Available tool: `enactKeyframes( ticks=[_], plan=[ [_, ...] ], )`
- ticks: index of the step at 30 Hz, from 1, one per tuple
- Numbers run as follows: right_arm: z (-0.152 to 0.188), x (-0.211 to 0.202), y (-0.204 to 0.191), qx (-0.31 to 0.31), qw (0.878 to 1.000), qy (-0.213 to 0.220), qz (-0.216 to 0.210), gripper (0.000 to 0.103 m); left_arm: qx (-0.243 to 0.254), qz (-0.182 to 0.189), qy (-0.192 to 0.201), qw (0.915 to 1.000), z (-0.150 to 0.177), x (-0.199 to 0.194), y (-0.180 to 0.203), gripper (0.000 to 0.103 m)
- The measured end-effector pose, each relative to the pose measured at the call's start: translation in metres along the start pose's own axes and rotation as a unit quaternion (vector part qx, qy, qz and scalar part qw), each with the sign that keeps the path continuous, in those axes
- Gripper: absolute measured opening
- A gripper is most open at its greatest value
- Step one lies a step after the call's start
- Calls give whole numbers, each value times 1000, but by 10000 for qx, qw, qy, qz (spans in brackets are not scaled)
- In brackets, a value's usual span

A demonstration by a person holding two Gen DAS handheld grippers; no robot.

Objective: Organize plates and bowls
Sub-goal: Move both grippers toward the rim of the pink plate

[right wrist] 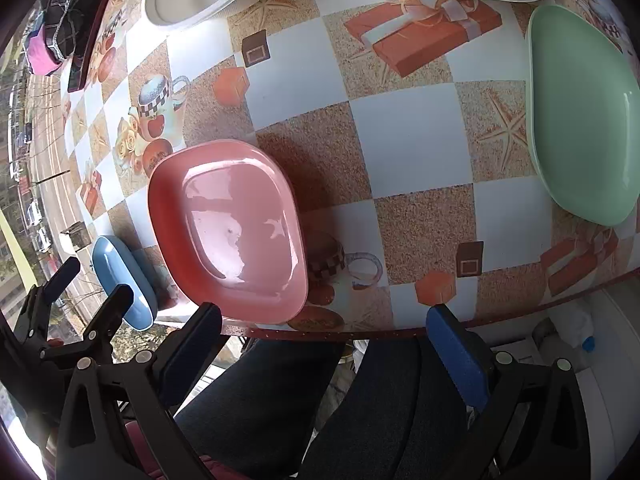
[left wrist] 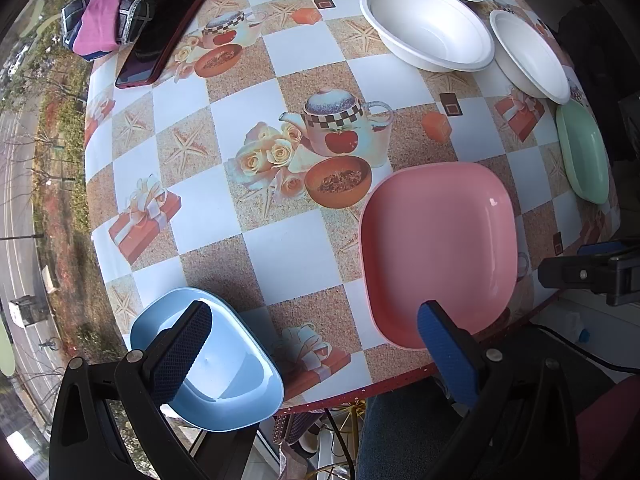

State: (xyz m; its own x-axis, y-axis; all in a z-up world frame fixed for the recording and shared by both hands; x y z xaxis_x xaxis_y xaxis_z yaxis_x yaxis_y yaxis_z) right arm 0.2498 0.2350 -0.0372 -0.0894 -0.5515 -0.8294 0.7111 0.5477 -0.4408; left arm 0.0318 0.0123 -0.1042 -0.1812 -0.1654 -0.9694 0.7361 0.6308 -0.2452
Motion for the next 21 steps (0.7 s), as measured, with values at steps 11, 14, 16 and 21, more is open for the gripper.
enactKeyframes(
  ticks=[11,14,16,21],
  plan=[
    [1,6,0,9,10000,-48,-85,103,63,9,-30,10000,1,1,1,103],
    [2,7,3,28,10000,-71,-33,103,73,23,-41,10000,0,1,2,103],
    [3,8,4,48,10000,-84,18,103,83,58,-54,9999,2,2,4,103],
    [3,8,4,26,10000,-46,47,103,73,41,-2,10000,1,0,3,103]
  ],
)
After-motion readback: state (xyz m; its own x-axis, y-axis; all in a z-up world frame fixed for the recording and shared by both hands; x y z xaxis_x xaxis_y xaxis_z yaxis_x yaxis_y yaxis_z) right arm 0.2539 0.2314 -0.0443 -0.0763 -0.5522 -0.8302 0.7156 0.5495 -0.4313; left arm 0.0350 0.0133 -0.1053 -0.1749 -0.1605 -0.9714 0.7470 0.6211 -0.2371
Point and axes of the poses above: each gripper's, at about its wrist camera, not at the fingertips, and x roughly the way its jaws point, y to its right, z to its underside, the point moved 10 cm from there along x, roughly the way its jaws point, and after that the axes turned 10 degrees about -z, right-handed, at the moved point
